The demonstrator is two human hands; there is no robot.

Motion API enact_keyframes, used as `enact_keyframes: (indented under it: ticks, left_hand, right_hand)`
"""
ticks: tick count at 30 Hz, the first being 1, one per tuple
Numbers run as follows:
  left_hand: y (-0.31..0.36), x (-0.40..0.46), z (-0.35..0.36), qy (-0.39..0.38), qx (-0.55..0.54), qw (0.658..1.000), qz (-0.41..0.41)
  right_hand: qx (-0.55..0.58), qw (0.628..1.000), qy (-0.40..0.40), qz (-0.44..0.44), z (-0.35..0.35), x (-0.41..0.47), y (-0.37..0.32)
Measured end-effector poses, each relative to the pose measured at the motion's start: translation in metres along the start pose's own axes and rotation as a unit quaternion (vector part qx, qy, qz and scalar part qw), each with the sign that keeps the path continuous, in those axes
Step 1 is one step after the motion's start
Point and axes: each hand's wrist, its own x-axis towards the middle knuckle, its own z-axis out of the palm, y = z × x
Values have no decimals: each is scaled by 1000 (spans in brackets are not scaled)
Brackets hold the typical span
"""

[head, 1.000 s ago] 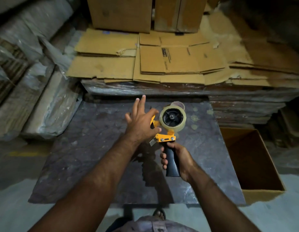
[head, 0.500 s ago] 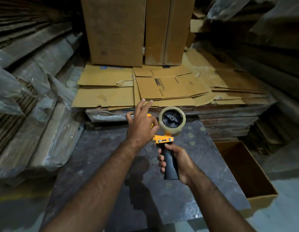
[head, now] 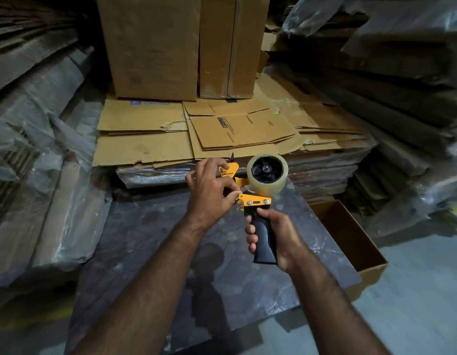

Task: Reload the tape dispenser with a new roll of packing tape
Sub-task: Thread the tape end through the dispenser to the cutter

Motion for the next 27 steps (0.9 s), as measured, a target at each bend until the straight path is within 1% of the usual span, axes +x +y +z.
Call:
enact_keyframes:
  ticks: [5,7,9,11,13,16,19,23,27]
  left_hand:
    - [-2,-2,1,-7,1,1000,-10]
    - [-10,-6,1,-14,-44,999,-19]
    - [-16,-10,-1,-49,-124,990,-46]
    - [-13,-13,-4,-91,-152,982,-71]
    - [-12,-14,-4,-99,-176,975,-90]
    - [-11,-16,-8,-120,-236,956,-124]
    - [-9,-15,-13,-145,-257,943,-153]
    - [-9,-12,-18,-178,-271,932,-160]
    - [-6,-12,-19,-180,-283,929,-157]
  right_hand:
    - [6,1000,5,-1,1,-3,0]
    - [23,1000,13,-11,-4,-5,-3]
    - [23,999,22,-28,-12,-9,-8]
    - [5,999,25,-30,-19,-14,-11]
    - [6,999,21,-23,-24,-16,-10]
    - [30,999,16,-9,-27,-18,-8]
    - [38,999,23,12,-30,-21,-7]
    - [52,998,26,27,-34,-25,-5]
    - [70,996,28,39,-41,-27,-4]
